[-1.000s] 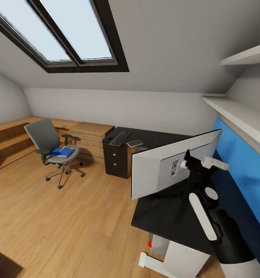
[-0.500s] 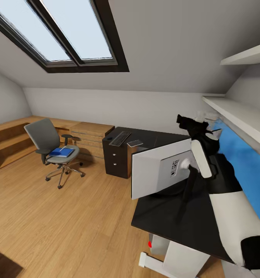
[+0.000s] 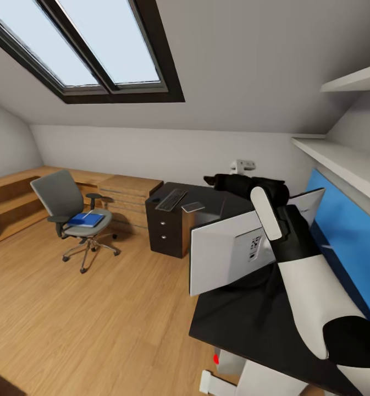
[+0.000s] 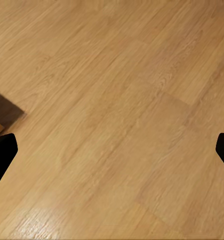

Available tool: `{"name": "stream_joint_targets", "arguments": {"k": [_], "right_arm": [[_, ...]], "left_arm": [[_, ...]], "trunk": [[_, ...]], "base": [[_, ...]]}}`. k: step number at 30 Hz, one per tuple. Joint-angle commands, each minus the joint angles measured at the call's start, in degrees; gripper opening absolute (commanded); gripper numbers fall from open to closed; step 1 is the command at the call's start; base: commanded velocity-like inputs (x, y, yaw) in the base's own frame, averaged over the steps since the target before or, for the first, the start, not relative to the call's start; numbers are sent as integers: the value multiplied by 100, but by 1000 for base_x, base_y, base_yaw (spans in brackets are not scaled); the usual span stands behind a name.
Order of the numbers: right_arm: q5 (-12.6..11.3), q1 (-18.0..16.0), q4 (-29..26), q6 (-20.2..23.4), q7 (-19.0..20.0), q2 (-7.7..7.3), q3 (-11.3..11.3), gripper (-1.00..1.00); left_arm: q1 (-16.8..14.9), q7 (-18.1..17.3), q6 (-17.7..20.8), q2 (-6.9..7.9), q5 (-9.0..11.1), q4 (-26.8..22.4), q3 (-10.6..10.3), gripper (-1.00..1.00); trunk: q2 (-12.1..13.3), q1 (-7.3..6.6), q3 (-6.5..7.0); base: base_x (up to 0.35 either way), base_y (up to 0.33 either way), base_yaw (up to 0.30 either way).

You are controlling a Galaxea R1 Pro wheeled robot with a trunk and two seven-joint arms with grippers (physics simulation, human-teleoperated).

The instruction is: In the bedroom, organize the workspace by keeping the computer under the desk, ensuring the monitor is on the desk, placing the keyboard on the desk next to the monitor, placing the mouse on the desk next to the keyboard, moving the folder from the swivel chair onto the desk next to the mouse, stacking the notebook on top of the folder with the pen on top of the notebook, and positioning the swivel chair next to the desk.

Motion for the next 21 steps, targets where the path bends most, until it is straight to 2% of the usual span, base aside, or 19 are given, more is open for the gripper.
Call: {"name": "stream_joint_targets", "arguments": {"k": [1,4,7,8,10,13,15,16,17,21], "right_arm": [[-32,-3,-28,28,-35,4,18,100],[-30,1,16,49,-39,18,95,100],[-29,3,208,72,-42,21,445,100],[-29,3,632,61,-23,19,1098,100],[-29,3,724,70,-20,11,1303,100],[-29,3,879,95,-8,-7,1440,100],[-29,-1,1071,97,-13,-3,1451,100],[-29,-6,1227,103,-15,1,1455,100],[-29,-33,1739,198,-16,10,1461,100],[-29,-67,1891,234,-23,12,1463,100]], "left_arm": [[0,-16,-4,2,45,-6,-4,100],[0,-16,-1,3,45,-6,-4,100],[1,-18,-10,1,45,-6,-4,100],[0,-16,-9,18,45,-6,-4,100],[0,-16,-9,18,45,-6,-4,100],[0,-16,-9,25,45,56,-4,100],[0,-16,-9,24,45,73,-4,100],[0,-16,-9,22,45,80,-4,100],[0,-16,-9,21,45,89,-4,100],[0,-16,1,20,45,91,-4,100]], "trunk": [[-11,6,-11],[-11,6,-11],[-11,6,-11],[-11,6,-11],[-11,6,-11],[-11,6,-11],[-11,6,-11],[-11,6,-11],[-11,6,-11],[-11,6,-11]], "base": [[201,5,0],[197,2,0],[248,38,0],[272,71,0],[214,37,0],[139,13,0],[93,2,0],[84,1,0],[17,0,0],[6,0,0]]}}
